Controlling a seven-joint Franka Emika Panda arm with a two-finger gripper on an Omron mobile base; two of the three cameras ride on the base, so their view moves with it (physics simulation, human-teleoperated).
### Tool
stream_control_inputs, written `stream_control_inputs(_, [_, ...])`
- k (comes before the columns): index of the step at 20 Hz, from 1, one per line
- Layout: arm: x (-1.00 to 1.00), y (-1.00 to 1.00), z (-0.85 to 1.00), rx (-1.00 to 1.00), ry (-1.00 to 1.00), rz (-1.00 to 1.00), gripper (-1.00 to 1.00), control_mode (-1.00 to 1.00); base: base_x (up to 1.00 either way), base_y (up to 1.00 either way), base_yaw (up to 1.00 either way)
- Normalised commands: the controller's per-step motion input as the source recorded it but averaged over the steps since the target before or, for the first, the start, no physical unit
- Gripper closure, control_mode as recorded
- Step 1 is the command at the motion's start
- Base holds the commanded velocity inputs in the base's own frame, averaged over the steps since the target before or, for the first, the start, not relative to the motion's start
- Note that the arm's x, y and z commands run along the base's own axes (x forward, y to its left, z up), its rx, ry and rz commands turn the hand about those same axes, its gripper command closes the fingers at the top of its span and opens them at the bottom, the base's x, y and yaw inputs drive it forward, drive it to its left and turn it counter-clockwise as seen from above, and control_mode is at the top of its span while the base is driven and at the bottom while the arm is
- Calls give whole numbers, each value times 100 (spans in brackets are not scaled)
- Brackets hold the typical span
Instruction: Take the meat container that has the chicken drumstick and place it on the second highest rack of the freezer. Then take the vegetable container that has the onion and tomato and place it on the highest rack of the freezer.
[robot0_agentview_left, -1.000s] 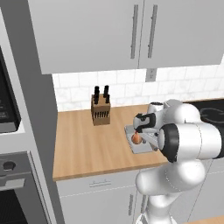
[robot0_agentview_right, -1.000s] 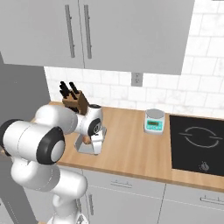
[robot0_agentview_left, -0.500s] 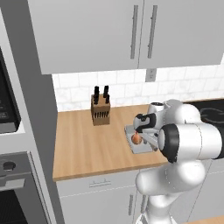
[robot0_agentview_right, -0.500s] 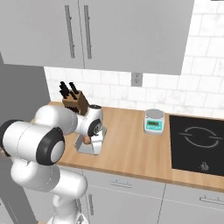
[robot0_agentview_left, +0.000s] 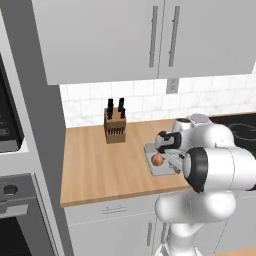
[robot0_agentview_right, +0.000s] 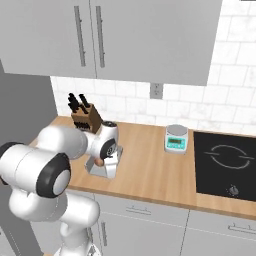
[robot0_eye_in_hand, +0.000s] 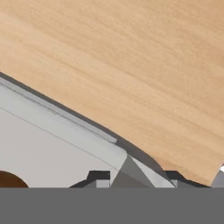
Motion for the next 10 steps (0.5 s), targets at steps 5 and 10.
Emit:
stream_control_inputs(5, [-32, 0, -6, 0, 0, -5, 100, -100, 0, 0, 0])
stream_control_inputs(10, [-23, 3, 6, 0, -3, -2, 100, -100, 0, 0, 0])
